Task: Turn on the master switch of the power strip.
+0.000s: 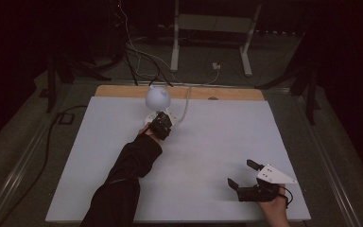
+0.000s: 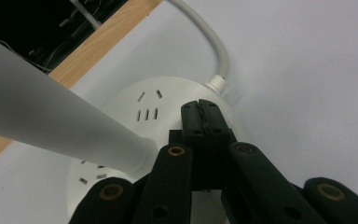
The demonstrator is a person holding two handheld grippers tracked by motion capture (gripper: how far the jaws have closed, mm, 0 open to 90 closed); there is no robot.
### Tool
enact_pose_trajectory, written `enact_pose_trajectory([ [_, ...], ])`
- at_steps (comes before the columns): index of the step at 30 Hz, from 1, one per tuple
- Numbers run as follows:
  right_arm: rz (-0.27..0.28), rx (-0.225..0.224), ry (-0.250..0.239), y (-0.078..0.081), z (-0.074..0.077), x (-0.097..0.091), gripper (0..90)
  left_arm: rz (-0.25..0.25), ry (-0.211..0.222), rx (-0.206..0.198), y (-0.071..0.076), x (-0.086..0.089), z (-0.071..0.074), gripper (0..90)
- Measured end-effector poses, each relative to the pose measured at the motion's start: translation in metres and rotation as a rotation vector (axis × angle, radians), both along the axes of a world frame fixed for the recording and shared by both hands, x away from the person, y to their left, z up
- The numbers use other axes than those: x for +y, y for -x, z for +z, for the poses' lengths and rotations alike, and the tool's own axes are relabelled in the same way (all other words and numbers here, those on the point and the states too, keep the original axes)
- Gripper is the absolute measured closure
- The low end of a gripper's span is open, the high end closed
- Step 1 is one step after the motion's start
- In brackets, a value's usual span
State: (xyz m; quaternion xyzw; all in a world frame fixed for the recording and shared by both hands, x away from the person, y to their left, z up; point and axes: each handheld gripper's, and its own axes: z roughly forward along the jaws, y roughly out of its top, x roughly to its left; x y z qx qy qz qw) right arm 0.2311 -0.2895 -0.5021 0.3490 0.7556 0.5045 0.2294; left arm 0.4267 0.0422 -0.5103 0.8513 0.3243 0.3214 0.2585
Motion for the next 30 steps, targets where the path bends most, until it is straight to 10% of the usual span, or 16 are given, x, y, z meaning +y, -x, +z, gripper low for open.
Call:
enact_pose_trajectory([
  [6, 0.0, 0.001, 0.0, 0.0, 0.0, 0.0, 0.0, -0.006, -0.042, -0.007, 0.0, -0.004, 0.0, 90.0],
  [23, -0.008, 0.002, -0.006, -0.001, 0.0, -0.002, 0.0, -0.046, 0.078, -0.011, 0.007, 0.001, 0.024, 90.0],
  [30, -0.01, 0.001, -0.006, -0.001, 0.0, -0.002, 0.0, -0.071, 0.147, 0.065, 0.014, 0.01, 0.036, 90.0],
])
